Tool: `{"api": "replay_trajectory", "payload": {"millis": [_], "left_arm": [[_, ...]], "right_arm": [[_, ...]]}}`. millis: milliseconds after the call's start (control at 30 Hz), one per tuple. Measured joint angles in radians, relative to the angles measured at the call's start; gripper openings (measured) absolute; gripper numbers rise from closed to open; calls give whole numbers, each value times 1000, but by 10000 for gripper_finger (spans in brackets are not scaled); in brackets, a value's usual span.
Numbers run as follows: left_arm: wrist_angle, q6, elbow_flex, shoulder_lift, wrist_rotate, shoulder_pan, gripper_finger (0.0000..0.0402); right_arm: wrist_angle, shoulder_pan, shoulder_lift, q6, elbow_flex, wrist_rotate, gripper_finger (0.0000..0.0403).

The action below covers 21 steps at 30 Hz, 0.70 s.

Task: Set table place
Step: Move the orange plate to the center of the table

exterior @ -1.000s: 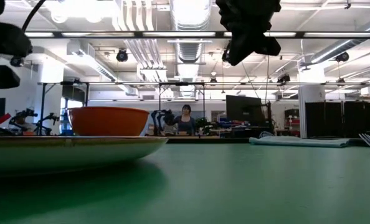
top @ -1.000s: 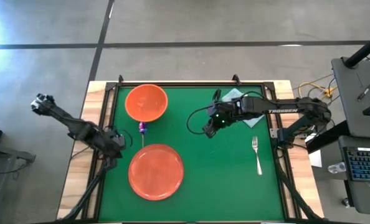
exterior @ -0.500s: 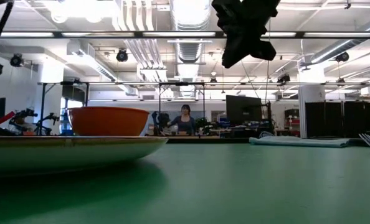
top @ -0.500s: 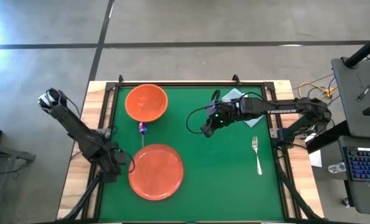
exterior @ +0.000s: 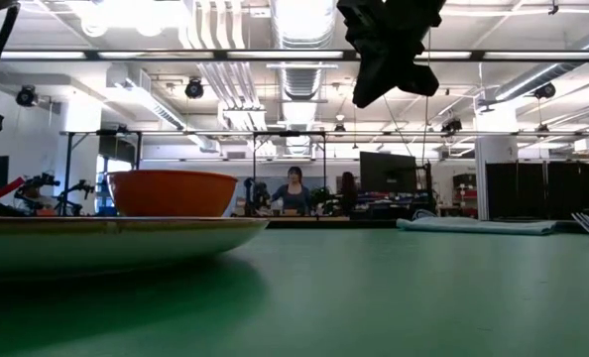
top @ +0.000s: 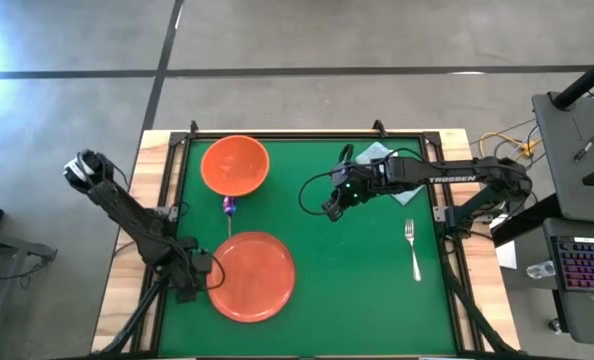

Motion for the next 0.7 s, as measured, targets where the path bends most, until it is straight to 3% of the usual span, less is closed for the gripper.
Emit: {"api": "replay_trajectory", "payload": {"millis": [533,700], "left_arm": [[141,137,48,41,-54,66,0],[307,217,46,69,-160,135,0]], "right_arm": [[-6,2,0,-19,0,-1,28],[-7,2,0,-19,0,-8,28]]}}
